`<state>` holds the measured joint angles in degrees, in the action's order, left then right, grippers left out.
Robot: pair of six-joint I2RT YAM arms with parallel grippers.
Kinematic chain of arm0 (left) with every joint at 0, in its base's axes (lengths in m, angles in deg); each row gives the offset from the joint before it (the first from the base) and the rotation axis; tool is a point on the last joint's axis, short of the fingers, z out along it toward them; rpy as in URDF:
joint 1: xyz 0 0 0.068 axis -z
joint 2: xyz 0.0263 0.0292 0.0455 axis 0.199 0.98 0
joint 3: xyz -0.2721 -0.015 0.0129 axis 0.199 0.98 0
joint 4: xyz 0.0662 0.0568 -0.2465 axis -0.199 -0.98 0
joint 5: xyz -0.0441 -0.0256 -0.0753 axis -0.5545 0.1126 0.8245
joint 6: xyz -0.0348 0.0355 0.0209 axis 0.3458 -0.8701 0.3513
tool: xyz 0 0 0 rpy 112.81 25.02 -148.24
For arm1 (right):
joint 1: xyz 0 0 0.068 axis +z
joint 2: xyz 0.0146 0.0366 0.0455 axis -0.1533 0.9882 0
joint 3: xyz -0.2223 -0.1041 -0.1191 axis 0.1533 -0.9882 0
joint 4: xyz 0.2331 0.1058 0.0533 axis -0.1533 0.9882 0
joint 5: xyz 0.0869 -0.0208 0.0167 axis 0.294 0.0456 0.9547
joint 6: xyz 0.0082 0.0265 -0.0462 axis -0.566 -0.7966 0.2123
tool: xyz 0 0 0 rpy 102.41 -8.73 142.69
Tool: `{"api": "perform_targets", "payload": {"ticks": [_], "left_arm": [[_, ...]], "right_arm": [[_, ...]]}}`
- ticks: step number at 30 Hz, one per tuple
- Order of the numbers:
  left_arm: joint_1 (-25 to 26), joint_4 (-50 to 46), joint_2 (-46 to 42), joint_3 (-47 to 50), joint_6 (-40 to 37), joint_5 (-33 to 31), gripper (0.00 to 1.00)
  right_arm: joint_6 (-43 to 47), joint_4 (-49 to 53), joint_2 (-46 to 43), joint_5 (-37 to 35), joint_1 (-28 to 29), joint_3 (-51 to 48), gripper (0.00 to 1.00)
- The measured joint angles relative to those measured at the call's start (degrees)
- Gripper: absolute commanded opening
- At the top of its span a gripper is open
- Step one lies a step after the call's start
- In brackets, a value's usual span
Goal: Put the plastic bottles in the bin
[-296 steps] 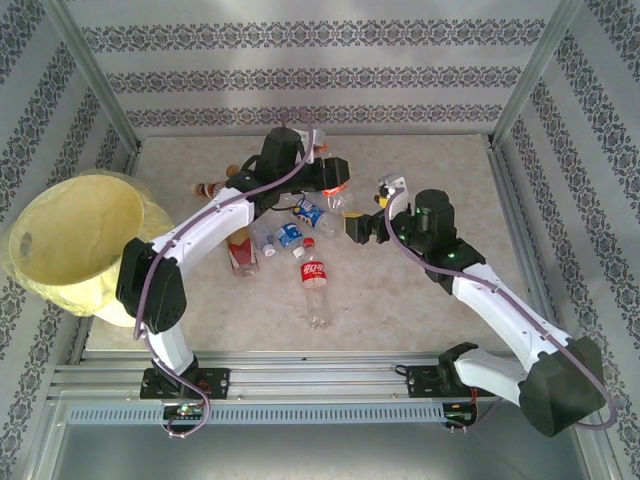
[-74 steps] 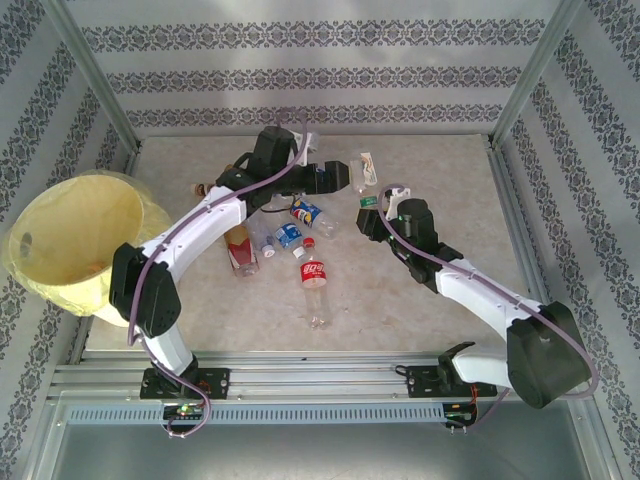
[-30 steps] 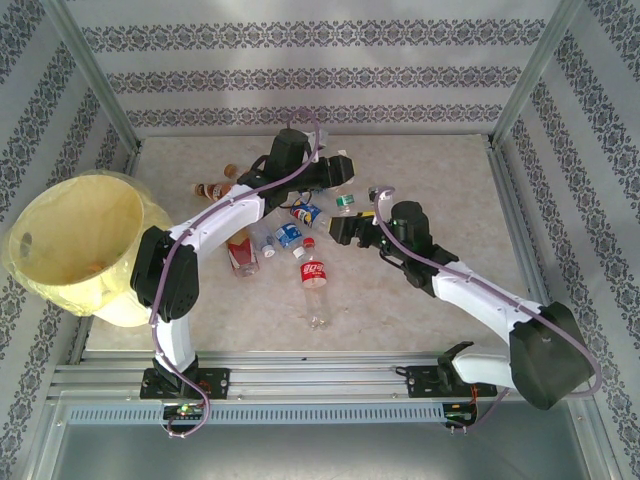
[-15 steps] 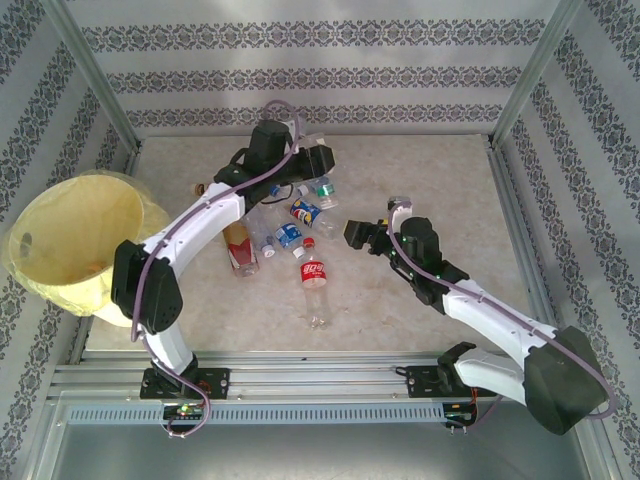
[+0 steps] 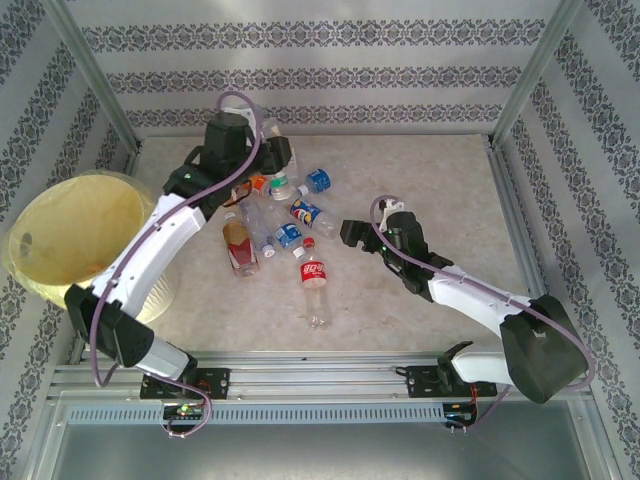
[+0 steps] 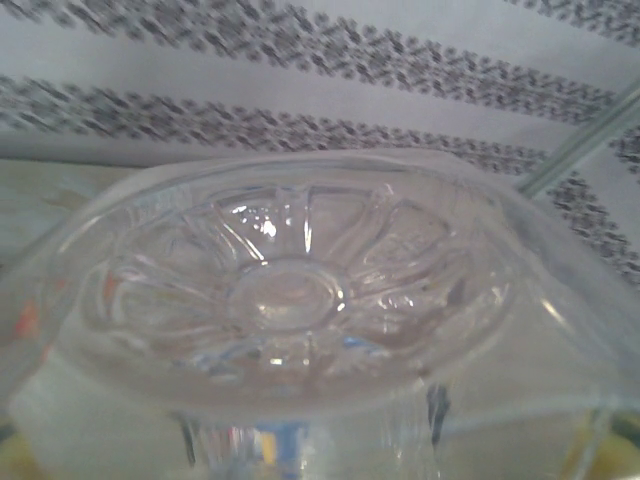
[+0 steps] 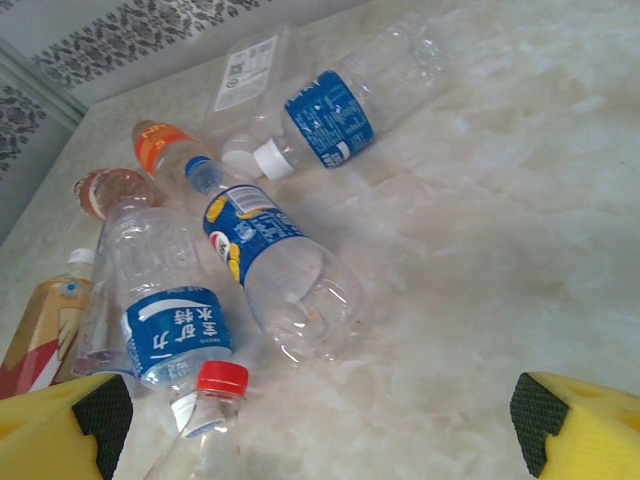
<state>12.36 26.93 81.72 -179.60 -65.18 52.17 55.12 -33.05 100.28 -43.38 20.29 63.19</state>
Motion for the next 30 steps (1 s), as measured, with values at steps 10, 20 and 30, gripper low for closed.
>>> {"api": "perform_targets", "payload": {"ticks": [10,20,30], "left_arm": [[-3.0,-10.7,-9.1,-4.6,-10.3,-19.4,0.59],[-12.0,-18.9,-14.4,-5.9,-13.4,-34.8,0.58],[-25.7,-26.8,-22.1,-2.4,-11.9,-39.7,0.58]], "right_arm": [[1.7,0.4,0.5,1.8,-0.1,0.9,0.98],[3.7,1.4,1.0,2.6,-0.1,2.1,0.98],[6.4,2.8,1.0,0.4,-0.5,4.7,0.98]]}}
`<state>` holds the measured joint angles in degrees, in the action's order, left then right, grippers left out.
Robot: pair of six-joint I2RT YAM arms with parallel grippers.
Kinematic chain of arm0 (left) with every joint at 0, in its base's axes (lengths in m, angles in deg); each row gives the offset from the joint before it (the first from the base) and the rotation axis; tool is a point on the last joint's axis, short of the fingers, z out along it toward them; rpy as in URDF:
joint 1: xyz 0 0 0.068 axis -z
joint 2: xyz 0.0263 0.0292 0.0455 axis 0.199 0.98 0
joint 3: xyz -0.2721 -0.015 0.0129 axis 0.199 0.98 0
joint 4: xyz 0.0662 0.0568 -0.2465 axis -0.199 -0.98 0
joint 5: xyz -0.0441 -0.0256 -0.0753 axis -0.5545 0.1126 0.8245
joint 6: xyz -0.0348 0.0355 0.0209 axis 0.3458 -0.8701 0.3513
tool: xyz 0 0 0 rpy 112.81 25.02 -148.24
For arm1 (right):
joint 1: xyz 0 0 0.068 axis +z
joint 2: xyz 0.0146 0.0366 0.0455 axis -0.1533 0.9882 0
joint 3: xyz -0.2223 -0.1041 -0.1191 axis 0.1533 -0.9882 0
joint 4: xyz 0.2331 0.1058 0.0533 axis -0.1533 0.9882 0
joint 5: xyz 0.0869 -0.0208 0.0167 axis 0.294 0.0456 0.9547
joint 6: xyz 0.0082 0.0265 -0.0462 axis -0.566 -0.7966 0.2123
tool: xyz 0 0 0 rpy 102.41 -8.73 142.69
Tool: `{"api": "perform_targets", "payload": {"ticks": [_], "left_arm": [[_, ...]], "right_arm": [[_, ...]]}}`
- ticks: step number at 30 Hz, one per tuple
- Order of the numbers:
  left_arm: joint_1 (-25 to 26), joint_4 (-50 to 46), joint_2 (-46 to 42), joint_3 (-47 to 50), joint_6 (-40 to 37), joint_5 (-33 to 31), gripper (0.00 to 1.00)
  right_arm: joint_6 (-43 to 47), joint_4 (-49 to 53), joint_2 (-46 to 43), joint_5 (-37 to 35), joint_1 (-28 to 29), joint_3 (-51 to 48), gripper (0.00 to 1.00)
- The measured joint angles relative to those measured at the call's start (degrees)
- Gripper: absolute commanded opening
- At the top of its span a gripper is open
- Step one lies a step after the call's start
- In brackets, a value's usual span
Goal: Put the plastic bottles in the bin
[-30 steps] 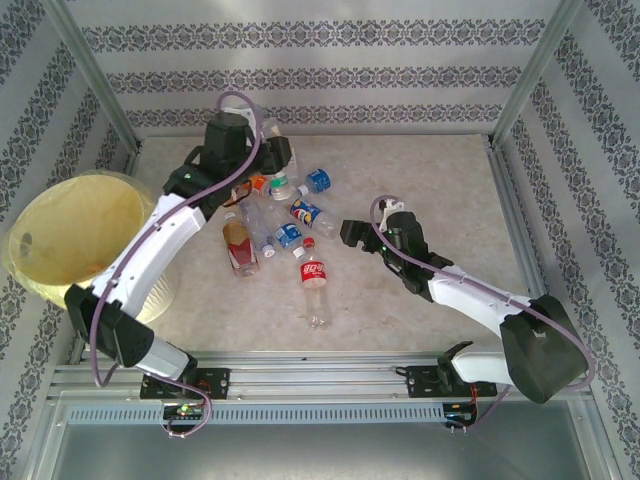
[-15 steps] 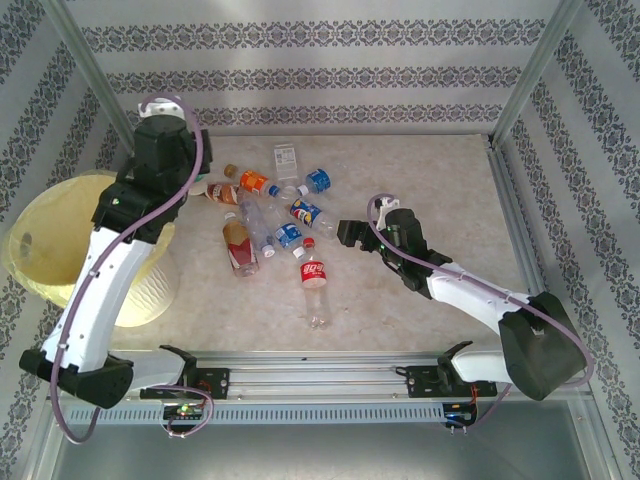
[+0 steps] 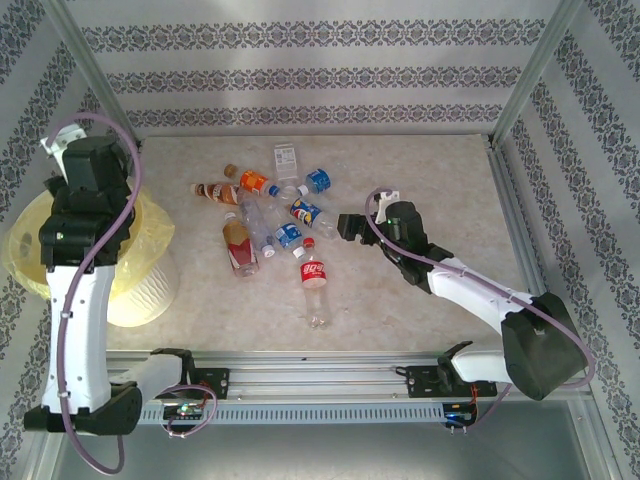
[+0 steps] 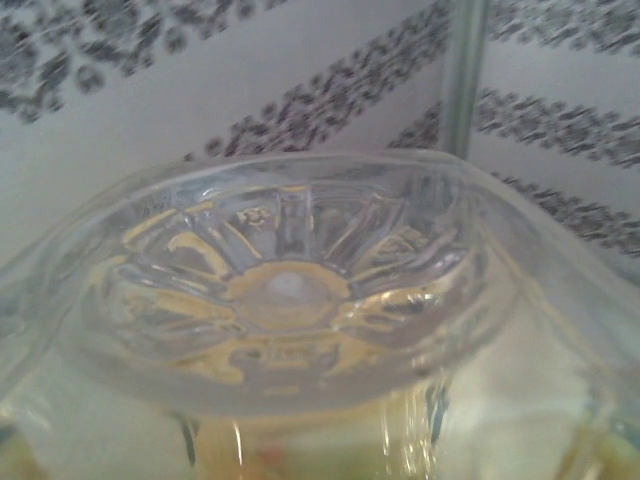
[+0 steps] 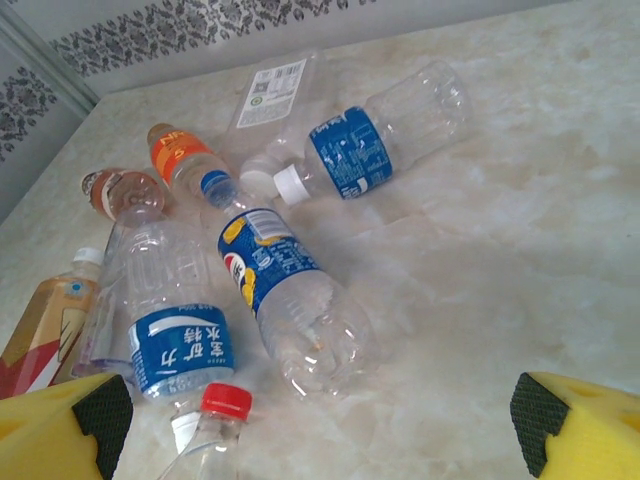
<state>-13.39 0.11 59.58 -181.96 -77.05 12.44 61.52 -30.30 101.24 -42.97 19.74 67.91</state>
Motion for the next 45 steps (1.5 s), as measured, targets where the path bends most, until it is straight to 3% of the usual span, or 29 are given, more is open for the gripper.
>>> {"api": "perform_targets", "payload": {"ticks": [7,12,20,25,31,39,45], "left_arm": [[-10.0,-2.9,-4.6,7.8,2.1,2.0,0.58],[-18.5,-3.8,-6.1,11.5,3.4,7.8,0.58],[-26.8,-4.0,-5.2,14.9,7.4,18.1,0.63],[-27.8,-4.0,-3.1,15.2,9.9,22.9,0.72],[-28.2,-4.3,-2.7,15.3,11.5,24.3,0.84],[-28.2,-5.5,-2.8,14.9,11.9,25.7,0.92],[-28.2,-5.7,-4.6,13.7,11.9,30.6,0.97]], "right_arm": [[1.2,1.3,0.0,-0.9,-0.3,1.3,0.98],[1.0,1.5,0.2,-2.2,-0.3,2.0,0.98],[0.0,0.9,2.4,-2.3,-0.3,3.2,0.98],[0.0,1.0,3.0,-1.2,-0.3,4.2,0.98],[0.0,1.1,3.6,-0.1,-0.3,4.7,0.98],[0.0,1.3,5.0,0.9,-0.3,5.5,0.98],[0.0,1.3,5.2,1.0,-0.3,5.7,0.98]]}}
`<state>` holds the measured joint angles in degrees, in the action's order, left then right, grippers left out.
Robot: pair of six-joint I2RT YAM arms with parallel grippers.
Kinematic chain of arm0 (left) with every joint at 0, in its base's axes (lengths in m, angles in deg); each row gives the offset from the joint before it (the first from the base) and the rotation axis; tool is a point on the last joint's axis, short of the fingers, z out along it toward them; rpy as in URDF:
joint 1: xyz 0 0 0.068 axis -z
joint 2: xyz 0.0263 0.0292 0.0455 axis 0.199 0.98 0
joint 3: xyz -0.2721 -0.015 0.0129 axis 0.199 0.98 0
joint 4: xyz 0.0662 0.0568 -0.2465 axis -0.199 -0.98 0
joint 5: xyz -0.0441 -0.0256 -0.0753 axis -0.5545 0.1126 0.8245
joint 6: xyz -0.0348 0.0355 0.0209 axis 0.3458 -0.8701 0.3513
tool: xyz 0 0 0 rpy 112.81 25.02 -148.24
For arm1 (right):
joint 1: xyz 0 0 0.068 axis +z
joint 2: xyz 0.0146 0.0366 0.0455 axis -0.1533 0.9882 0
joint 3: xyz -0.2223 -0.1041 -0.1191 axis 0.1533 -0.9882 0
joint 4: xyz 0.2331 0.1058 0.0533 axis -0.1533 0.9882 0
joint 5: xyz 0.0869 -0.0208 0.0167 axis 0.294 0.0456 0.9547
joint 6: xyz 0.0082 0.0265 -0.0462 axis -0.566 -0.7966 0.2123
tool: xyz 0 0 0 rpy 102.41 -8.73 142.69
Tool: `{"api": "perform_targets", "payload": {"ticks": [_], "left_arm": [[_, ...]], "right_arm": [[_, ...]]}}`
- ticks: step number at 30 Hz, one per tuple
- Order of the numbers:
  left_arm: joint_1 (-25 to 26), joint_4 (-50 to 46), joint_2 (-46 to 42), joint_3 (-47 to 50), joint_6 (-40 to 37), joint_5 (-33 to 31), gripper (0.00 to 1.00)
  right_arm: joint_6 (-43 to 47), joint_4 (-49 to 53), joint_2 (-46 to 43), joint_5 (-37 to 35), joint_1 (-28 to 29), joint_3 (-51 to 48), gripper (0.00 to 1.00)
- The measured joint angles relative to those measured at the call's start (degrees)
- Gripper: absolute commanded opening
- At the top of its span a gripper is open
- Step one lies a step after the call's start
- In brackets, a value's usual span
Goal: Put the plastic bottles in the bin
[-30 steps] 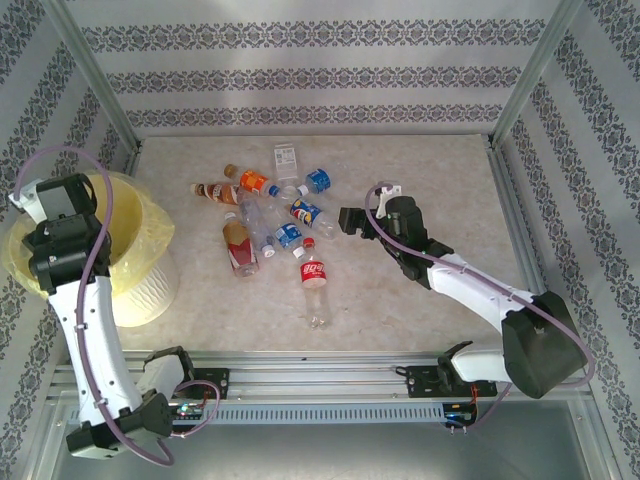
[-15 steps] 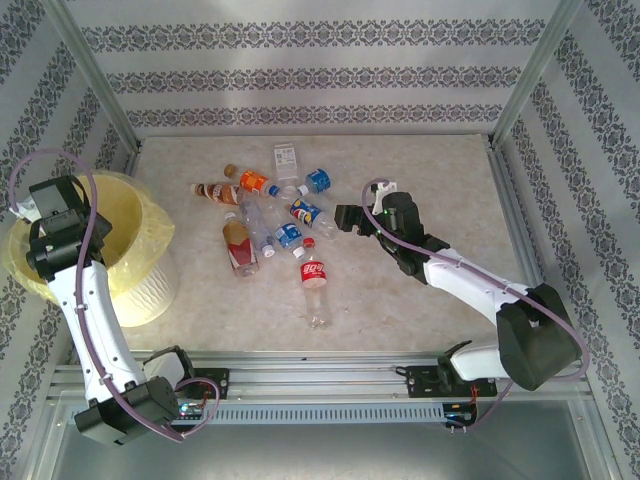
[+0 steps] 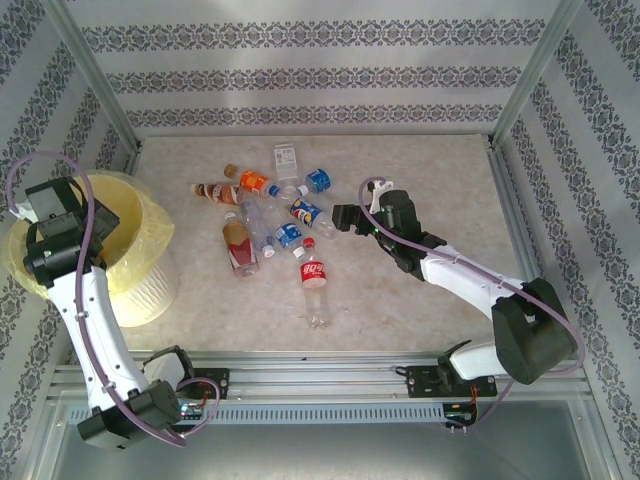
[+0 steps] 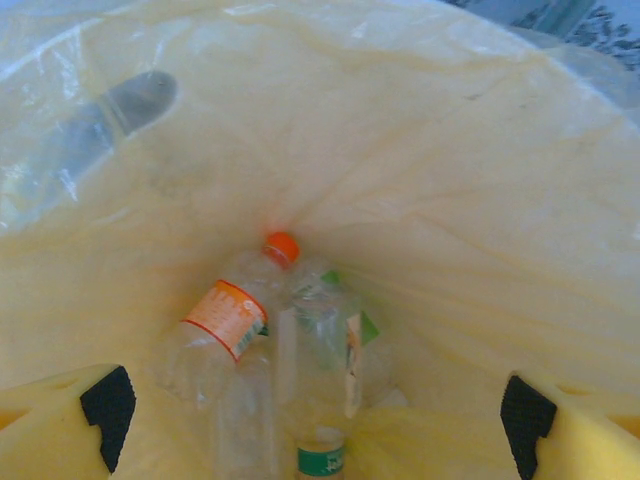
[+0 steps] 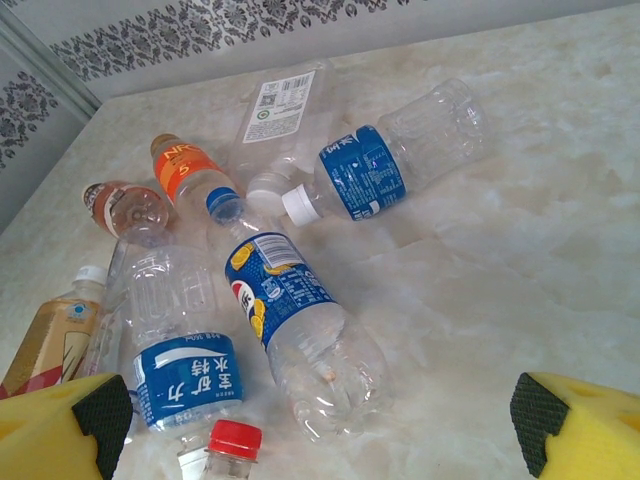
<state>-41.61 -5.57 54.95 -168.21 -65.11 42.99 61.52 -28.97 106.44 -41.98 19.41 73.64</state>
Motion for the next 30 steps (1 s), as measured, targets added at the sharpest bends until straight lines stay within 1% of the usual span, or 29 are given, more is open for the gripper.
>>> {"api": "perform_targets", "payload": {"ticks": [1,9,12,15,18,24,30], "left_arm": [[0.0,0.0,-0.5,-0.3,0.0,1.1,1.00],[0.2,-0.3,-0.8,-9.2,0.0,8.7,1.00],[1.4,-0.2,-1.5,-10.7,0.5,11.5,1.00],[3.9,0.0,-2.2,-10.6,1.7,14.1,1.00],[8.4,1.1,-2.2,-10.1,3.0,15.1,1.00],[24.0,3.9,1.6,-10.0,4.6,11.9,1.00],[37.6,8.9,8.7,-10.0,6.4,8.0,1.00]], "right_arm": [[0.0,0.0,0.0,0.0,0.0,0.0,0.98],[0.1,0.8,0.5,0.0,0.0,0.0,0.98],[2.2,2.7,2.2,2.0,-0.3,1.5,0.98],[5.8,7.1,5.8,4.4,-0.4,5.8,0.98],[9.2,10.4,8.7,6.7,-0.4,9.3,0.98],[15.0,14.8,13.4,9.3,-0.4,13.4,0.96],[16.3,17.0,16.5,9.4,-0.4,15.6,0.97]]}}
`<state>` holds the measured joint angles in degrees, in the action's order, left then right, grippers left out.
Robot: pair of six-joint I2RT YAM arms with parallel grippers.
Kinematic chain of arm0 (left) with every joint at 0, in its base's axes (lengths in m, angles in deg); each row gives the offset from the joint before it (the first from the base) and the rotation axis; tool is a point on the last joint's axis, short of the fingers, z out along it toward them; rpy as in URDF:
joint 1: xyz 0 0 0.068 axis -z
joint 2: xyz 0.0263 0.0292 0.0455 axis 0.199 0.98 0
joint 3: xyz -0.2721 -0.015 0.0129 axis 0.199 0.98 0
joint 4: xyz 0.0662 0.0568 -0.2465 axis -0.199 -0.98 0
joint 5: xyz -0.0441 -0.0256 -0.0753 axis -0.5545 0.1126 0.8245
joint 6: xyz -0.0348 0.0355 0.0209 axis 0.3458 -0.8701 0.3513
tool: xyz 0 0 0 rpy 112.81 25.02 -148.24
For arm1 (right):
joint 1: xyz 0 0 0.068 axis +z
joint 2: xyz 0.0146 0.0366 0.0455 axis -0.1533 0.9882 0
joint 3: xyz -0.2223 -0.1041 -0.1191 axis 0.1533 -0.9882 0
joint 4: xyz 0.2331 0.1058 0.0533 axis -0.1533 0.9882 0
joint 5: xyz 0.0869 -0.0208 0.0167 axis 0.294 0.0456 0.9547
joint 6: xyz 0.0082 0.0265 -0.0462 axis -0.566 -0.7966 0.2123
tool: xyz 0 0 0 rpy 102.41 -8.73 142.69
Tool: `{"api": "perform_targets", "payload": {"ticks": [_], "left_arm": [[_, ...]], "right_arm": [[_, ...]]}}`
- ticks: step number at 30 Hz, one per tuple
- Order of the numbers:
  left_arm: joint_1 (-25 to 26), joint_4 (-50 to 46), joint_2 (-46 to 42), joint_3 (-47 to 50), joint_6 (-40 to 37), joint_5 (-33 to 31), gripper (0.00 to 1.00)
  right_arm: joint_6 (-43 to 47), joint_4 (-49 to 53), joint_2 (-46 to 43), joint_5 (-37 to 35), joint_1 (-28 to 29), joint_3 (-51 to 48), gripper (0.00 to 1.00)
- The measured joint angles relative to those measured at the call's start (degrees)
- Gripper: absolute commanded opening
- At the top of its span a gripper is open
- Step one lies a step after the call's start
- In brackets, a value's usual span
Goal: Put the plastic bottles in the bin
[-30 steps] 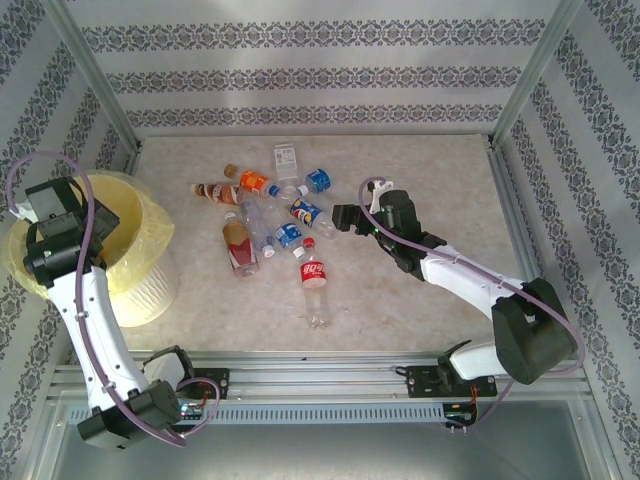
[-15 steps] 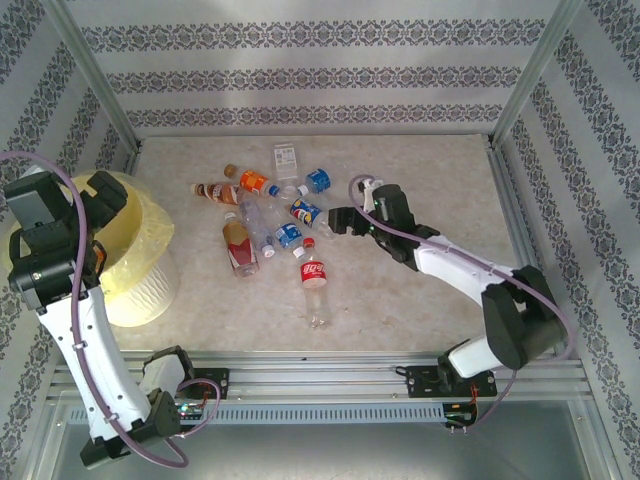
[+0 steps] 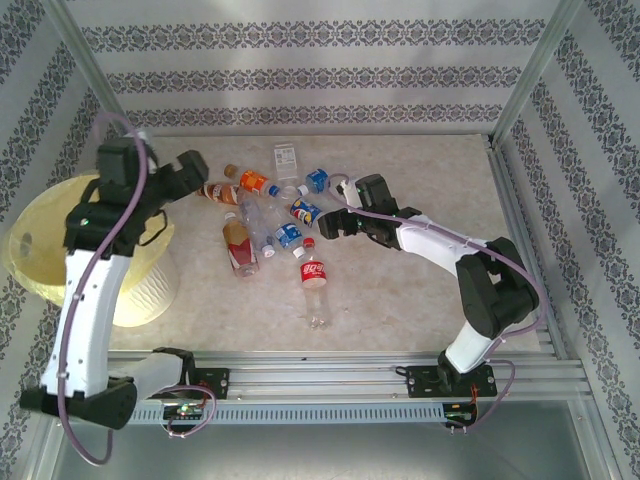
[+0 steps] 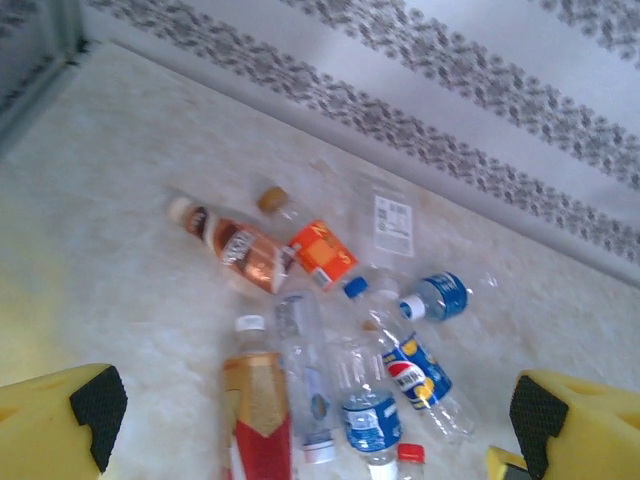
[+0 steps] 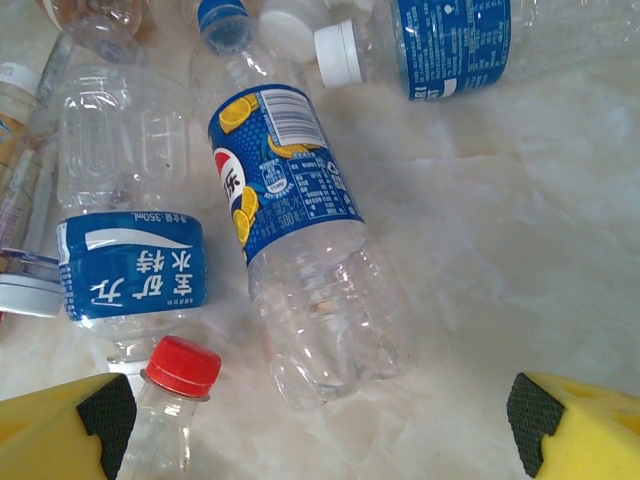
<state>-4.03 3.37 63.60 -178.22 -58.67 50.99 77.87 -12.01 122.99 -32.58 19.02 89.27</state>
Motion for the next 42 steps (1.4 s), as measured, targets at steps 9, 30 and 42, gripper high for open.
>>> {"api": "perform_targets", "payload": {"ticks": [9,30,42], "left_arm": [[16.8,3.1,15.3,-2.6,3.2,-10.7,1.00],[8.9,4.3,28.1,21.7,7.0,-1.4,0.99],[6.7,15.3,29.3,25.9,4.8,1.6,0.90]], "right_arm": [[-2.0,-0.6,-2.6,-5.2,0.0,-1.9,0.98],[-5.1,-3.5,-19.4,-12.5,-4.7,-11.1,0.98],[-5.9,-3.5,-19.4,-12.5,-4.7,-11.2,0.98]]}}
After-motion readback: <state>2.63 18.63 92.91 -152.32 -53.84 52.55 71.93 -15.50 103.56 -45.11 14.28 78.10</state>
